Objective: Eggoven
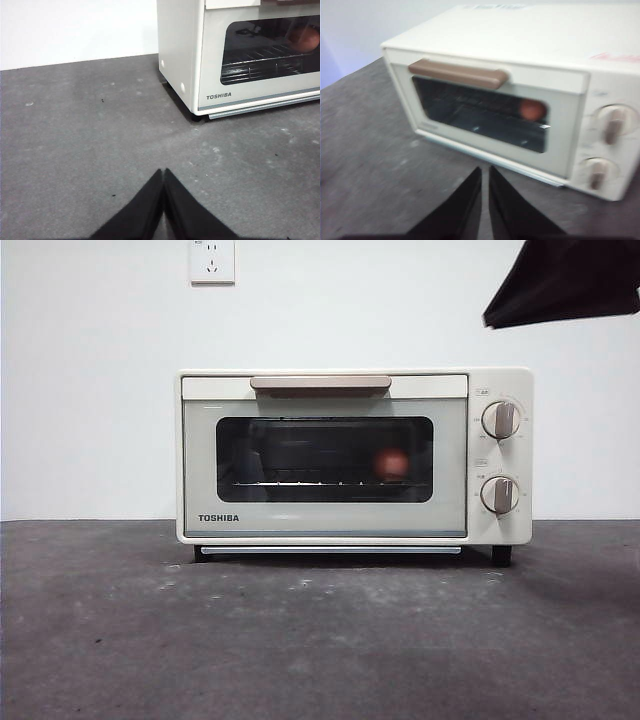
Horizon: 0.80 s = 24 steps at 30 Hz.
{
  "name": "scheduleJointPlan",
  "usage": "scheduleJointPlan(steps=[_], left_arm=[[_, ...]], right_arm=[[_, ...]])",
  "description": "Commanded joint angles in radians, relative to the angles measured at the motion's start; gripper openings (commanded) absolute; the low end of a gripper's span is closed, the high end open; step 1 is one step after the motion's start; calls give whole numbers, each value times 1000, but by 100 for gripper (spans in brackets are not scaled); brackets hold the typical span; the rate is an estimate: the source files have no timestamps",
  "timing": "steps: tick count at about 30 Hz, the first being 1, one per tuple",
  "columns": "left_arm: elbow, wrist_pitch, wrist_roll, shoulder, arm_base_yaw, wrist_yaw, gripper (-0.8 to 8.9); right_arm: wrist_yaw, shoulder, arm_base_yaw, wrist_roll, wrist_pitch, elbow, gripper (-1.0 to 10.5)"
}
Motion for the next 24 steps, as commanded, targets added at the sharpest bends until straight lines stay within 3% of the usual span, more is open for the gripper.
scheduleJointPlan(steps=[1,5,14,24], left_arm=[[-28,3,-5,-2,2,1,8],[-28,4,-5,-2,2,1,8],[-28,3,-5,-2,2,0,8],[-28,3,-6,-2,2,1,8]], right_arm=[[5,-53,-52,-42,-11,5,4],[-54,-146,-184,-47,-69,-7,4],[-56,-429,-466,-89,-6,-214,4],[-55,-663,-557,-85,95,-496,4]])
